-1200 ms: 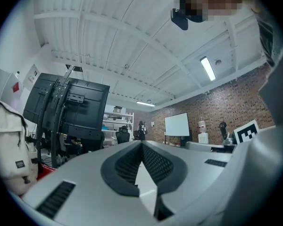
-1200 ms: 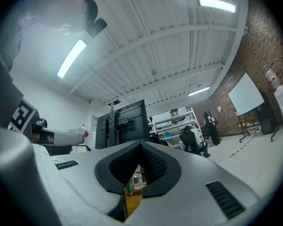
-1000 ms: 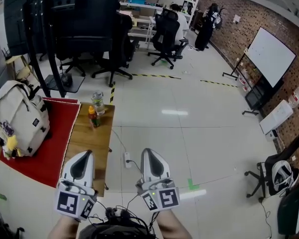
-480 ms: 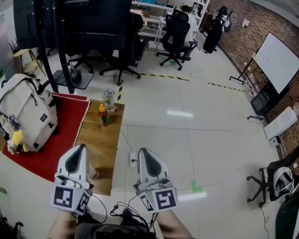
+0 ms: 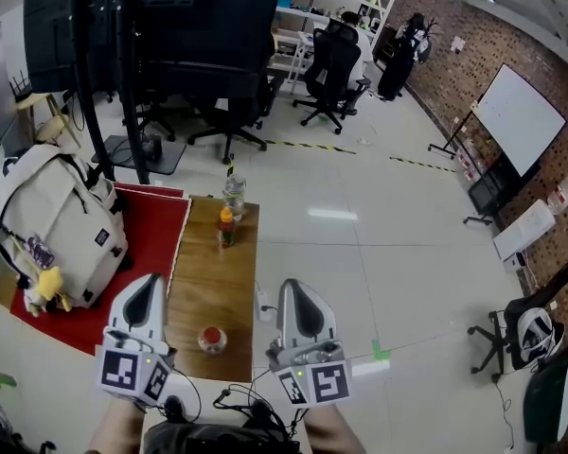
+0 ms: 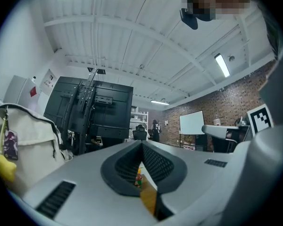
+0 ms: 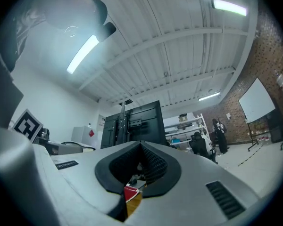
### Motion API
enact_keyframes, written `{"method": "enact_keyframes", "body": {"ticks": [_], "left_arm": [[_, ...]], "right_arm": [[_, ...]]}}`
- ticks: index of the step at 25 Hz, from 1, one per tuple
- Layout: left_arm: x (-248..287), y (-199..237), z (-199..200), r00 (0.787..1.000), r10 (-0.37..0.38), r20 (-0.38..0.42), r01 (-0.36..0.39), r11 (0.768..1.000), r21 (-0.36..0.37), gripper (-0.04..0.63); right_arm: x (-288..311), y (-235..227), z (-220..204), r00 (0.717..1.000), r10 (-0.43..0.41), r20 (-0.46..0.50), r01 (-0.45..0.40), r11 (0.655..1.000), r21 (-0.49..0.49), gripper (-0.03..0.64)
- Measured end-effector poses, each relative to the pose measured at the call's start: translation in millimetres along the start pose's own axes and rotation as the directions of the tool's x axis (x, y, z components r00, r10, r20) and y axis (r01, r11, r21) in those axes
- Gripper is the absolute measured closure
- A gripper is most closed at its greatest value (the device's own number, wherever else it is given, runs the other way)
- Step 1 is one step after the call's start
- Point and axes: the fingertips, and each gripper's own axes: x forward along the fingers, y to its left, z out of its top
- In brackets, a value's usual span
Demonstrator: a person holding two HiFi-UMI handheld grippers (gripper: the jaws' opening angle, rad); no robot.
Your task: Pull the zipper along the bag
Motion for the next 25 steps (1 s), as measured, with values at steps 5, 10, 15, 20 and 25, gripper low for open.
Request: {"method": "enact_keyframes", "body": {"ticks": [5,10,15,20,25], "left_arm": [[-13.0,71.4,-3.2,0.999,-0.053,0.005,0.053,0.999,-0.009,0.569],[-37.1,156.0,-1.9,0.997,-0.078,0.009,0.078,0.997,-0.027,0.569],[-64.3,215.8,-4.2,0.992,-0.122,-0.015,0.121,0.992,-0.038,0.569],[-83.6,256.3,-7.6,0.99,-0.136,-0.023,0.135,0.99,-0.04,0.569],[-91.8,263.9,-11.3,0.991,-0.131,-0.023,0.129,0.99,-0.051,0.569]], "right_arm": [[35.3,67.1,4.6,0.998,-0.039,0.043,0.04,0.999,-0.023,0.609],[64.4,160.1,-12.4,0.999,-0.046,0.023,0.048,0.995,-0.082,0.609],[80.3,241.9,-19.8,0.998,-0.055,0.024,0.057,0.99,-0.132,0.609],[88.9,299.1,-35.9,0.999,-0.039,0.004,0.039,0.993,-0.116,0.609],[86.6,322.1,-45.2,1.0,0.019,-0.009,-0.019,0.997,-0.081,0.609]]}}
